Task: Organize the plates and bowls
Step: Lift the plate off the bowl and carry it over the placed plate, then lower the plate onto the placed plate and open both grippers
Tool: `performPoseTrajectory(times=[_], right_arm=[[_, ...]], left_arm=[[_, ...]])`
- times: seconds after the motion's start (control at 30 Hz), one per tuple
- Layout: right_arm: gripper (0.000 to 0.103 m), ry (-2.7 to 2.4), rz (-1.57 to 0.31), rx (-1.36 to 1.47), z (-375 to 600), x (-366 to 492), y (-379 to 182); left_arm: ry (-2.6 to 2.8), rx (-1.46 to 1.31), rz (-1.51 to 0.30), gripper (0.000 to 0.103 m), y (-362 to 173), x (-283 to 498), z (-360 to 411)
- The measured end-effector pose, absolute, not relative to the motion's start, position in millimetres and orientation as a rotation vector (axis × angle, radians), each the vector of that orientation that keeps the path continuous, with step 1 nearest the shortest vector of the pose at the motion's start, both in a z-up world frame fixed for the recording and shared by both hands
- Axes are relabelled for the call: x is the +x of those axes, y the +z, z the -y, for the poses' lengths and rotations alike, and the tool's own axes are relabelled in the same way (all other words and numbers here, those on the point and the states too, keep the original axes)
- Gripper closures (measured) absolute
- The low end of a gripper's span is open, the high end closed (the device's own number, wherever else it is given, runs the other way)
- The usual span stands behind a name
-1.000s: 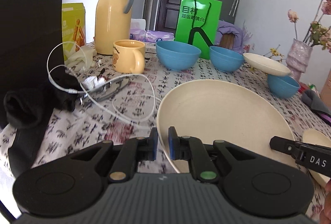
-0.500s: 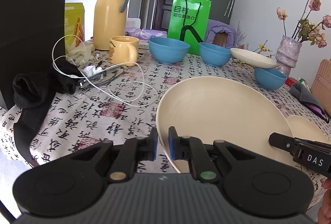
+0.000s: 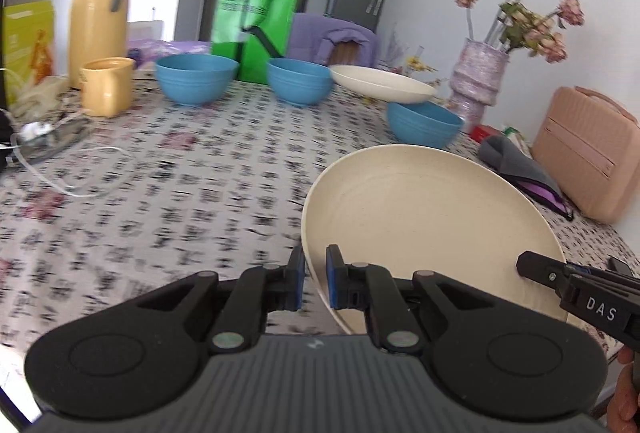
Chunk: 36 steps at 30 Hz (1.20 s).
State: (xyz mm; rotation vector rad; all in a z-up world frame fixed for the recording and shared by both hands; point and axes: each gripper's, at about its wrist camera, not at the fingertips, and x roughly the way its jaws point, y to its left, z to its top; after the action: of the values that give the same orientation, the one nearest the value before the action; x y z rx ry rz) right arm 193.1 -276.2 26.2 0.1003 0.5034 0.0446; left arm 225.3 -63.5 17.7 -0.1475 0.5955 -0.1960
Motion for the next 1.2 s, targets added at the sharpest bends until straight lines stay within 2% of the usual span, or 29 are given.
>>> performPoseTrajectory(times=[0.47, 0.83, 0.9, 1.03, 1.2], right_arm=[[0.083, -0.031, -0.542, 0.121, 367, 203, 4], [0.078, -0.015, -0.526, 0.016, 378, 199, 2], [0.074, -0.02, -0.52, -0.001, 377, 196, 3], [0.057, -0.026, -0.478, -0.035, 376, 190, 9], [0.056, -0.019, -0.463, -0.019, 377, 186, 15]], left_arm=[[-0.239, -0.014, -0.624, 0.091, 6, 234, 159], [-0.225, 0.019, -0.636, 0.089, 0, 232, 177], [-0.225, 0.024, -0.628, 0.088, 2, 231, 178], [-0.225, 0.044, -0.604, 0.088, 4, 229, 178], [-0.233, 0.032, -0.583, 0.084, 9, 226, 171]])
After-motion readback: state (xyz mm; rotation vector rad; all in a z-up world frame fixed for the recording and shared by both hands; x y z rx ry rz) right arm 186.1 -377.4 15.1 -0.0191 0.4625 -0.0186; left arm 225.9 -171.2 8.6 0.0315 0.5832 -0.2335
